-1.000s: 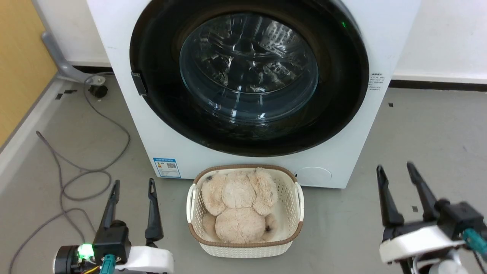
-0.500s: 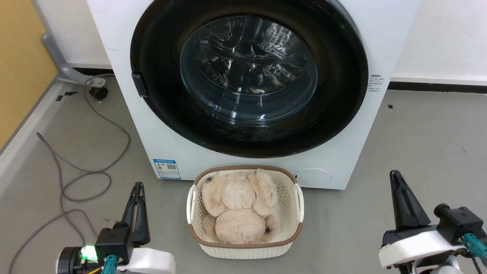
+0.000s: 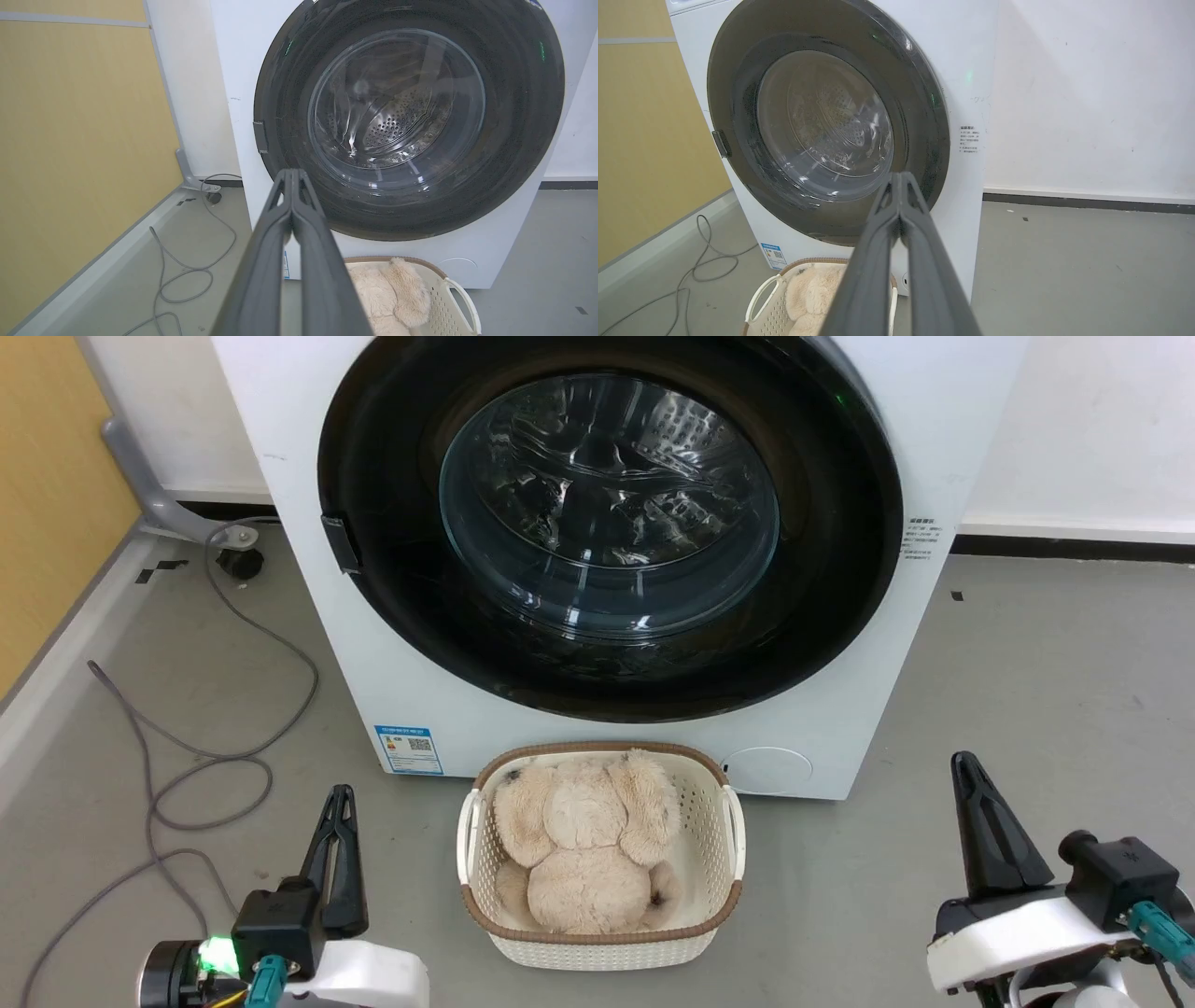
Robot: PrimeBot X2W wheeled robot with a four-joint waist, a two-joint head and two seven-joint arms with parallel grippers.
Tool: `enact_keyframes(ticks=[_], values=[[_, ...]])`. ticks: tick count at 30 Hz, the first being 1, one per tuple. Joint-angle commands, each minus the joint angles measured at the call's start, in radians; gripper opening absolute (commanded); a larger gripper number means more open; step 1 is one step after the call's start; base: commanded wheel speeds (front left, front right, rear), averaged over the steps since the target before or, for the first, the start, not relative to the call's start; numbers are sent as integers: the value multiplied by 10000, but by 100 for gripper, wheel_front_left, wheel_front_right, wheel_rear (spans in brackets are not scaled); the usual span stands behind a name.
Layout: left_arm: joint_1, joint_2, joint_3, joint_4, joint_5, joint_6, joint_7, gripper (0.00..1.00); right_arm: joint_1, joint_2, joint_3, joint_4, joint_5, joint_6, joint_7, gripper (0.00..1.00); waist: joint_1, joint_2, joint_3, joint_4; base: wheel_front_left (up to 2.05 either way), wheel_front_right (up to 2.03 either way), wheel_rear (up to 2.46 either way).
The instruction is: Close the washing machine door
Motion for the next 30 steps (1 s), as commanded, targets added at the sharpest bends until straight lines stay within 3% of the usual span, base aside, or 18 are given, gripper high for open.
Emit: enact_keyframes(ticks=[1,30], values=[[-28,-17,30,-29,53,-71,66,0,131,11,11,-86,-123,-1,65,0,0,0,2,-2,0,0,0],[-62,-96,195,-98,119,-417,656,0,292,23,97,-419,-463,-3,660,0,0,0,36,-33,0,0,0]])
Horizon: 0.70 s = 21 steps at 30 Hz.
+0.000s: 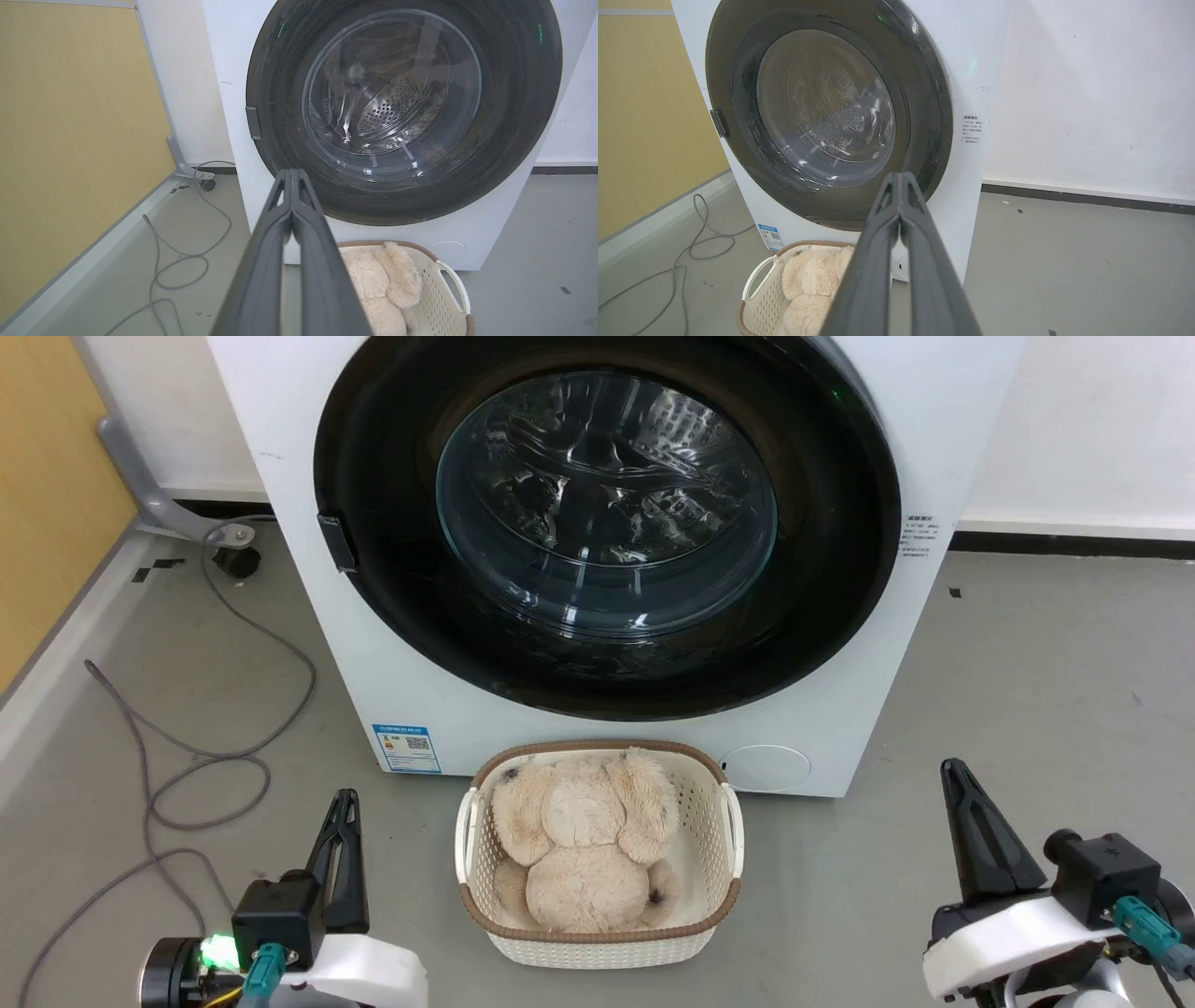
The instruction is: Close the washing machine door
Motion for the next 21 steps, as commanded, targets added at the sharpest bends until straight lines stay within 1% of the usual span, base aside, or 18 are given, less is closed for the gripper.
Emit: enact_keyframes(ticks=[1,21], values=[[-61,-43,45,-41,104,-71,61,0,151,24,21,-78,-58,-3,49,0,0,0,1,-1,0,0,0],[-85,-98,159,-89,149,-310,469,0,262,33,81,-309,-293,-4,461,0,0,0,25,-23,0,0,0]])
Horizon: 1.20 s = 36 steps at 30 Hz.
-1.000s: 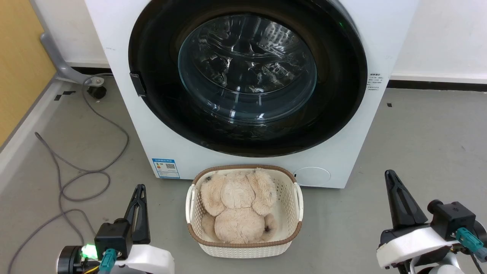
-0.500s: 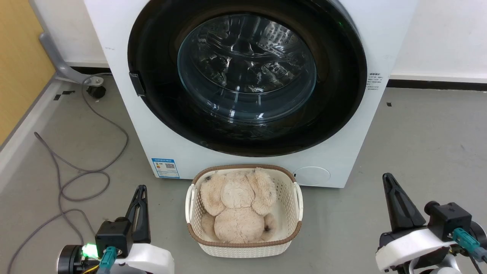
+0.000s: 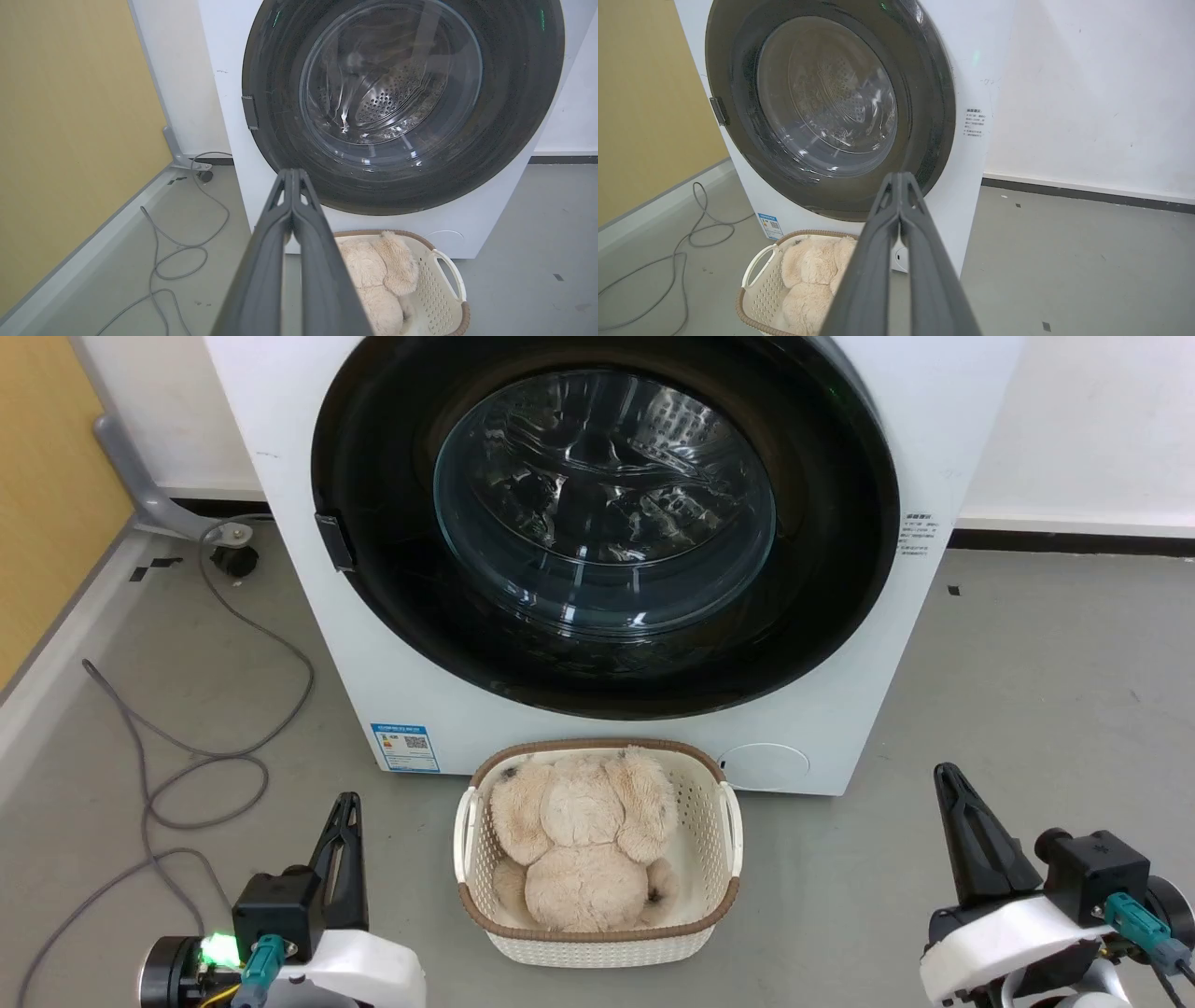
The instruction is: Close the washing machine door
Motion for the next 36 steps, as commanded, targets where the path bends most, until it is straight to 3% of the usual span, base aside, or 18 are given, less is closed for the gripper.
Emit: enact_keyframes(ticks=[1,36], values=[[-84,-47,32,-49,80,-76,46,0,171,33,22,-84,-113,-4,52,0,0,0,1,-1,0,0,0],[-124,-143,232,-133,159,-495,758,0,365,48,126,-487,-523,-7,771,0,0,0,43,-39,0,0,0]])
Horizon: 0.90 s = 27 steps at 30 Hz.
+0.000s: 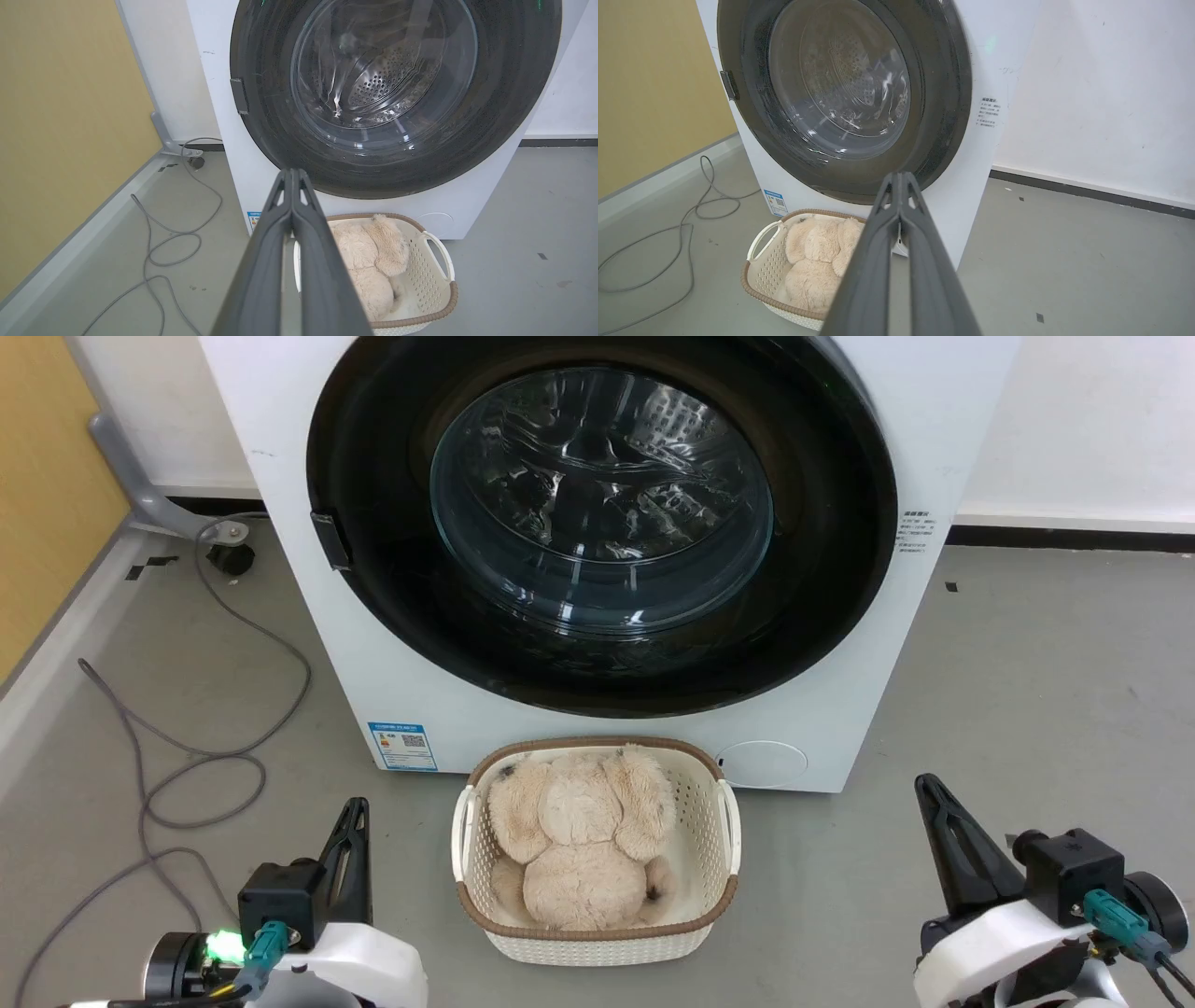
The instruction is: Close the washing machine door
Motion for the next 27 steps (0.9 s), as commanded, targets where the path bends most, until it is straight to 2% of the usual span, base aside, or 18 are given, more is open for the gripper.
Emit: enact_keyframes(ticks=[1,27], values=[[-106,-10,47,-53,72,-52,63,0,204,47,24,-92,-95,-7,74,0,0,0,2,-2,0,0,0],[-122,-47,126,-85,103,-216,342,0,280,53,64,-250,-256,-7,356,0,0,0,18,-16,0,0,0]])
